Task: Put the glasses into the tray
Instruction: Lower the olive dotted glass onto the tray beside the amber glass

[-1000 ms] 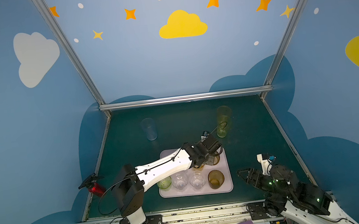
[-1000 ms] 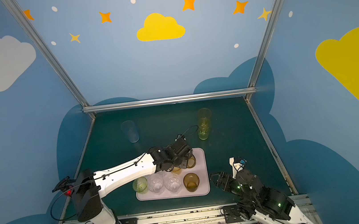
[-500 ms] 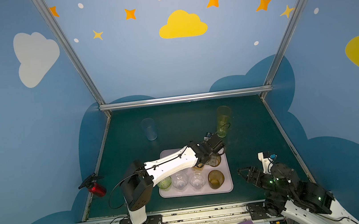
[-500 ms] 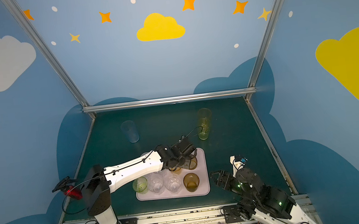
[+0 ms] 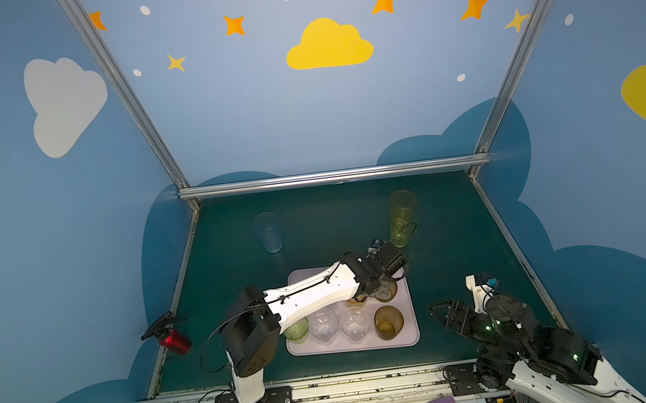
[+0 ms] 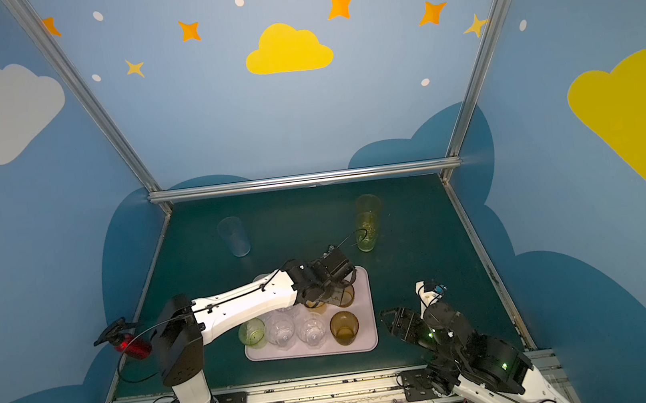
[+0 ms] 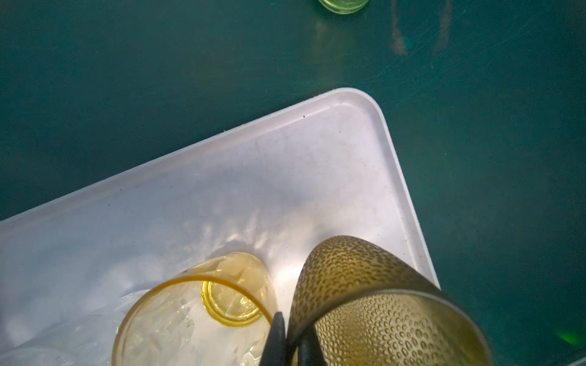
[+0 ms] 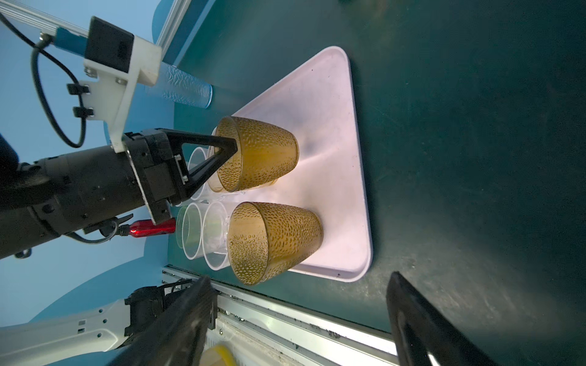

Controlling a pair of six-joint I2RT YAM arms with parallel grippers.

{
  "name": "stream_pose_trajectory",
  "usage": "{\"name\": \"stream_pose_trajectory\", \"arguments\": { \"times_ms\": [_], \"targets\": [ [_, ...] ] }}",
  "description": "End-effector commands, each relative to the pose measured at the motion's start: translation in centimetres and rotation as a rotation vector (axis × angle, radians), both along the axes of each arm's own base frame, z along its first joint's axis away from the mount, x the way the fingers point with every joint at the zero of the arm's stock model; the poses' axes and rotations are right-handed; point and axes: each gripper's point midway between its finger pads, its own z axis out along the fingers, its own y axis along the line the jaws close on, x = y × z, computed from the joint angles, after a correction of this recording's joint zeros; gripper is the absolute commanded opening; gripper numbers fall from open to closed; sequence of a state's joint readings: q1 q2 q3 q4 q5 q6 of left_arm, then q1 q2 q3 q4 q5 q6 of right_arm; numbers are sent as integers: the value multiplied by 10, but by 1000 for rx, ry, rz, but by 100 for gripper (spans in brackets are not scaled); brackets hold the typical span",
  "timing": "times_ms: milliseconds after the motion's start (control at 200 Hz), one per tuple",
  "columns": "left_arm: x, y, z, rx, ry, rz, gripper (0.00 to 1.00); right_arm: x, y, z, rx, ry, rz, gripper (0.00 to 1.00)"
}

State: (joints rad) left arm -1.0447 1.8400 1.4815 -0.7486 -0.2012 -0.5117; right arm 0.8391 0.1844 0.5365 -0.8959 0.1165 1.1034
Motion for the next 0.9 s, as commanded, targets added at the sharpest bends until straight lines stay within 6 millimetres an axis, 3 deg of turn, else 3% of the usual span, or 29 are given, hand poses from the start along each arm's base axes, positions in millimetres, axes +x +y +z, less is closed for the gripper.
{"name": "stream_pose_trajectory", "arguments": {
  "times_ms": [0,215,285,731,831,891],
  "targets": [
    [1,2,2,33,-8,-2,4,1,-7,7,4,-17,-28,85],
    [1,1,2,32,-14,2,4,1,-7,6,3,-20,-32,85],
    [1,-1,2,29,-9,1,10,0,-7,5,2,-17,-30,85],
    [-1,-7,14,1,-16,-6,20,-1,-9,5,10,-22,-30,85],
    [0,-7,19,-11,-28,-5,29,-2,-10,5,10,-20,-31,85],
    [1,-6,23,-13,-38,2,39,-2,-10,4,11,-19,-31,85]
  ]
}}
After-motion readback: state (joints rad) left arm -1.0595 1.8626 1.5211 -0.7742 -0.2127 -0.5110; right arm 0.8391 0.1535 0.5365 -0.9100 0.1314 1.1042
